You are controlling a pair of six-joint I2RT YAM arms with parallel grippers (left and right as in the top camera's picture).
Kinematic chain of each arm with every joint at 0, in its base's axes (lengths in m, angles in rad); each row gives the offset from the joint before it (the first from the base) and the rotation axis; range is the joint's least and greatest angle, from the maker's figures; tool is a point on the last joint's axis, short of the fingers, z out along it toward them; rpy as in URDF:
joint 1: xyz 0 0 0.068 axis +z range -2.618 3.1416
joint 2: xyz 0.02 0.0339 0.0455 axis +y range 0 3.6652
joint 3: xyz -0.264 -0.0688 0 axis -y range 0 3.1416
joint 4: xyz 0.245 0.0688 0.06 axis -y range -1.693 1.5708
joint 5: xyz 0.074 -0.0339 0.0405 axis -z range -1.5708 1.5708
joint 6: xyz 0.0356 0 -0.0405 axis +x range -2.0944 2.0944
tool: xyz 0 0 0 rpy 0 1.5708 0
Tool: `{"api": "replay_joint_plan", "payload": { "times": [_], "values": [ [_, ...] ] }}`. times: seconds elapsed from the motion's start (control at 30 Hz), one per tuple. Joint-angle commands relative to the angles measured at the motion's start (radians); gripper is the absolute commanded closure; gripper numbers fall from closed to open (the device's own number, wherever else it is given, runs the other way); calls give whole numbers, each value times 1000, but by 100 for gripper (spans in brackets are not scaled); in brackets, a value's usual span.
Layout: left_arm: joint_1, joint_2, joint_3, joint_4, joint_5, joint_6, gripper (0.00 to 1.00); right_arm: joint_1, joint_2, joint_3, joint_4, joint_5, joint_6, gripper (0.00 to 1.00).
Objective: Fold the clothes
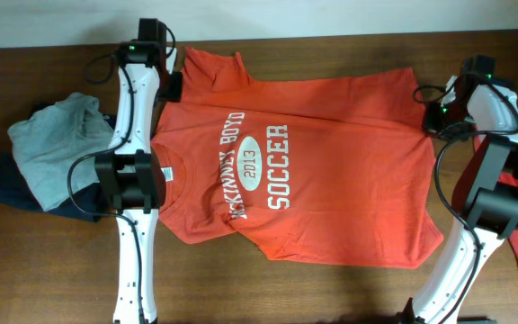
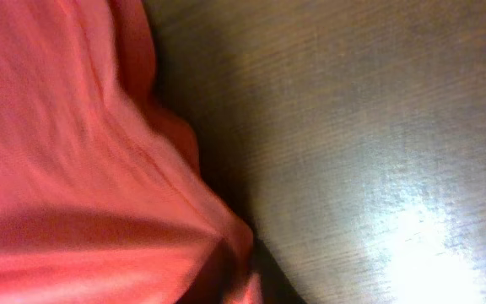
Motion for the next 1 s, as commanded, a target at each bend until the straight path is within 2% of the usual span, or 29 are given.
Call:
{"api": "replay_joint_plan", "payload": {
  "times": [0.0, 0.07, 0.2, 0.3, 0.37, 0.5, 0.57, 0.67, 0.77, 0.8, 0.97],
  "values": [
    [10, 10, 158, -75, -23, -10, 36, -17, 13, 117, -93, -13, -19, 60],
    [11, -12, 247, -135, -23, -9, 35, -17, -15, 191, -167, -18, -19, 59],
    [4, -208, 246, -207, -43, 47, 35, -17, -104, 350, -293, -161, -16, 54],
    [-10, -338, 246, -277, -151, 48, 35, -16, -169, 422, -363, -195, -15, 51],
    [-18, -425, 246, -330, -192, 47, 35, -15, -218, 457, -411, -199, -11, 50],
    [-20, -609, 235, -394, -172, -3, 34, -15, -376, 476, -497, -222, -8, 49],
    [-20, -710, 205, -394, -153, -2, 29, -15, -449, 476, -541, -222, -8, 48],
    [-20, -962, 27, -394, -113, -3, 29, -15, -591, 476, -667, -222, 18, 45],
    [-20, -1209, -275, -394, -97, -34, 28, -6, -697, 445, -751, -238, 18, 43],
    [-20, -1291, -414, -394, -40, -37, 28, 12, -759, 396, -750, -251, 43, 40],
    [-20, -1451, -893, -391, 133, -45, 25, 101, -898, 212, -750, -213, 126, 37]
  ]
}}
